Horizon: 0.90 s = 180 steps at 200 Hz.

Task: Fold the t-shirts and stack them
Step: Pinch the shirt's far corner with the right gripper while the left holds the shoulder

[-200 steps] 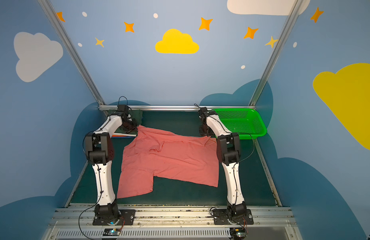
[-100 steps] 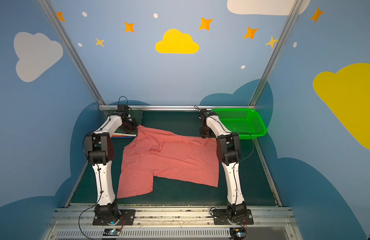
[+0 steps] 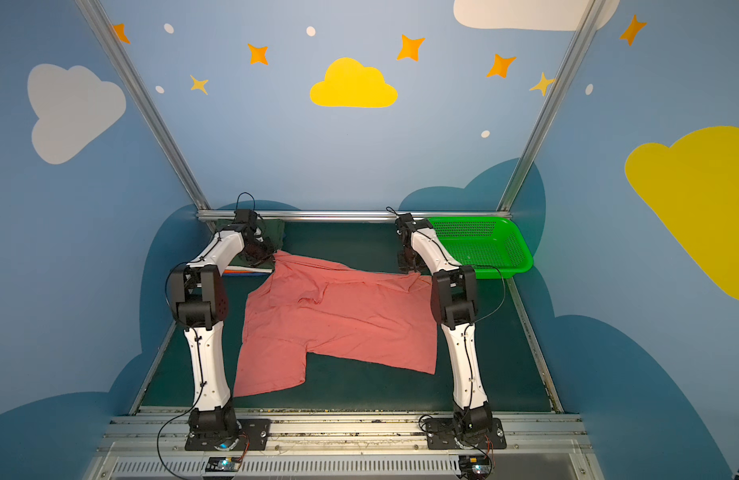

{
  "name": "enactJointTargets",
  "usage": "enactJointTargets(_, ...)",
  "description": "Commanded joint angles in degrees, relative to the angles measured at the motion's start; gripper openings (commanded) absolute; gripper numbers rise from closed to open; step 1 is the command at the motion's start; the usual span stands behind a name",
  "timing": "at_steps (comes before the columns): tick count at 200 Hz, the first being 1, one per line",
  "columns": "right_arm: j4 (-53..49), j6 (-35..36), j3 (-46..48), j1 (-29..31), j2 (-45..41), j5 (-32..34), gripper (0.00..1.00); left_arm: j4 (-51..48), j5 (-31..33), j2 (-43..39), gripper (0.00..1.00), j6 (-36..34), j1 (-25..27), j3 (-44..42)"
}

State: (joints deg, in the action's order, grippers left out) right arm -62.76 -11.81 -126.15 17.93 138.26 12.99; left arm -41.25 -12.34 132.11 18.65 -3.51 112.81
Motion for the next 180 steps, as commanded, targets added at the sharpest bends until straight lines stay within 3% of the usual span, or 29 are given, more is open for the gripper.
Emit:
enactJointTargets(1,-1.04,0.24,-1.29,-0.27,1.53,-0.13,0.53,-1.89,1.98,-2.74,0.05,-0.90,-0.97,0.91)
enactJointTargets(60,-2.18,-0.13,-1.82,-1.28,3.51,-2.14,0.50,-2.16,1.99,-2.78,0.05,-1.10,-0.97,0.81)
enactJointTargets(125,-2.39,-0.32,-1.20,-1.30,1.56,-2.58,0.00,-2.35,2.15,-2.74,0.05,-1.16,-1.00,0.89)
enactJointTargets(180,-2.14,-0.10,0.49,-0.49,-4.47,0.12,0.00,-2.09,2.33,-2.80,0.05,-0.75,-0.98,0.72)
